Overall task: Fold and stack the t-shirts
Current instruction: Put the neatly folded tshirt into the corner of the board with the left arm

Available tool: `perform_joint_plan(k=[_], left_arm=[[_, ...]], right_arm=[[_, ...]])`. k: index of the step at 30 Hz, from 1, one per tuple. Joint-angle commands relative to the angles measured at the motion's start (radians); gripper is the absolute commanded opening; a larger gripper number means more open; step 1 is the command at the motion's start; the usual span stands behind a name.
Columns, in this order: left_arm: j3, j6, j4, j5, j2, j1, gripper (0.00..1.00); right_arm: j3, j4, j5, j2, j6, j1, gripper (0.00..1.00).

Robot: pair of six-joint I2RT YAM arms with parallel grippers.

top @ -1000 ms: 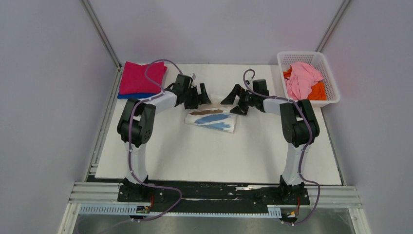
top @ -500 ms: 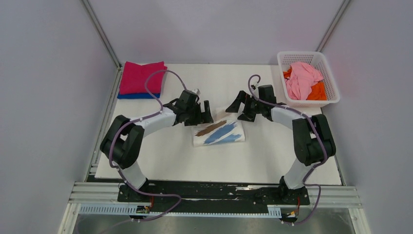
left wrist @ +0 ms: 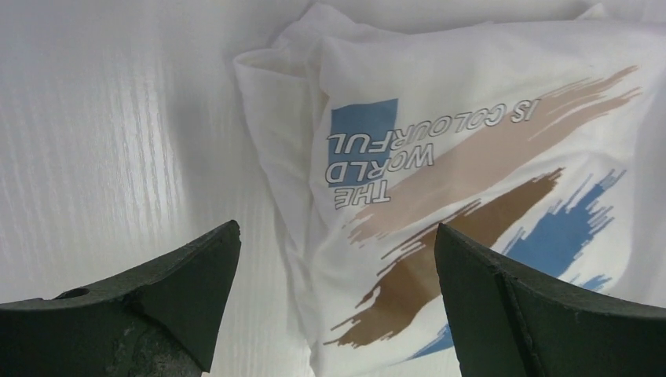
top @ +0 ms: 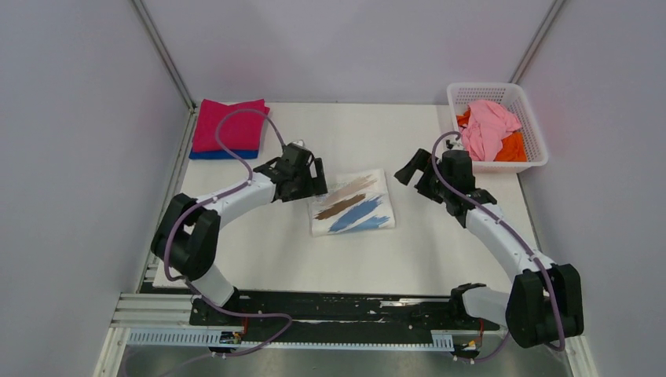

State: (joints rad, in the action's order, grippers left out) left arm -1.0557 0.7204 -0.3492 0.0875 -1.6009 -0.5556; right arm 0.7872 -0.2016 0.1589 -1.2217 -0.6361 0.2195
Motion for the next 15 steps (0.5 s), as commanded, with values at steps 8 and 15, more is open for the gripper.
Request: perform_joint_plan(k=[8,15], left_arm=[[-0.118,0.023,-0.027,0.0,-0.273,-0.001,0.85],[-0.206,0.02,-0.047,0.013,-0.385,-0.059,0.37]], right_arm=[[-0.052,-0.072,-0.27,0.116,0.033,-0.014,1.0],[-0.066,-0.071,-0.306,0.128,0.035,-0.045,1.0]])
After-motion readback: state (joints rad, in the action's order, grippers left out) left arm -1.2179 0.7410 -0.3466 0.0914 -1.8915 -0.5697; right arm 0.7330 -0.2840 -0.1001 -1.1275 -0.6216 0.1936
